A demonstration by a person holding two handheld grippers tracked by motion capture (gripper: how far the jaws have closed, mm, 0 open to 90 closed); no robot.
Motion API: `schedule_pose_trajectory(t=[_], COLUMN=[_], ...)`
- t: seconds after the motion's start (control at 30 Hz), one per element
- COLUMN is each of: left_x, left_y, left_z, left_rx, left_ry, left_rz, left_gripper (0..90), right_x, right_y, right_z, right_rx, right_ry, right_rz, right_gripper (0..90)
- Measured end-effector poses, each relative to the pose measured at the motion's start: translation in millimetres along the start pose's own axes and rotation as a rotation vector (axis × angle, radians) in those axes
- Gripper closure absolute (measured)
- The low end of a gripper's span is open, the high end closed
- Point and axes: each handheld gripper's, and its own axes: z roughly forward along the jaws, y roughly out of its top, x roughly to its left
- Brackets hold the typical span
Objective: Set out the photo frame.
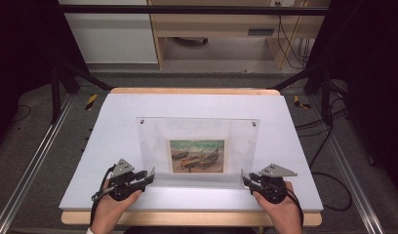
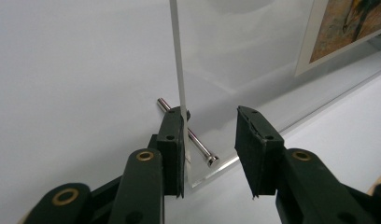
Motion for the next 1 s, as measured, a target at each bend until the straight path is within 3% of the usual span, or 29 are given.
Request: schedule_pose_trajectory(t=[0.67, 0.8, 1.0], left_x=[-1.9, -6.9, -6.2], left_y=[-1.4, -0.3, -0.7], left_z=[0.9, 1.1, 0.5], left_rx=[0.030, 0.054, 0.052], left_ry=[-0.002, 0.036, 0.029], left_rz=[0.021, 0.080, 0.068], left_gripper=[62.2, 61.8, 62.1], right_x=[2.2, 1.5, 1.9], right_y=[-3.7, -4.1, -5.0], right_z=[-0.4, -0.7, -0.8], right_rx=[0.019, 0.027, 0.025], right_ry=[0.003, 0.008, 0.005], right_rz=[-0.001, -0.007, -0.015], right_gripper=[66.9, 67.4, 67.5])
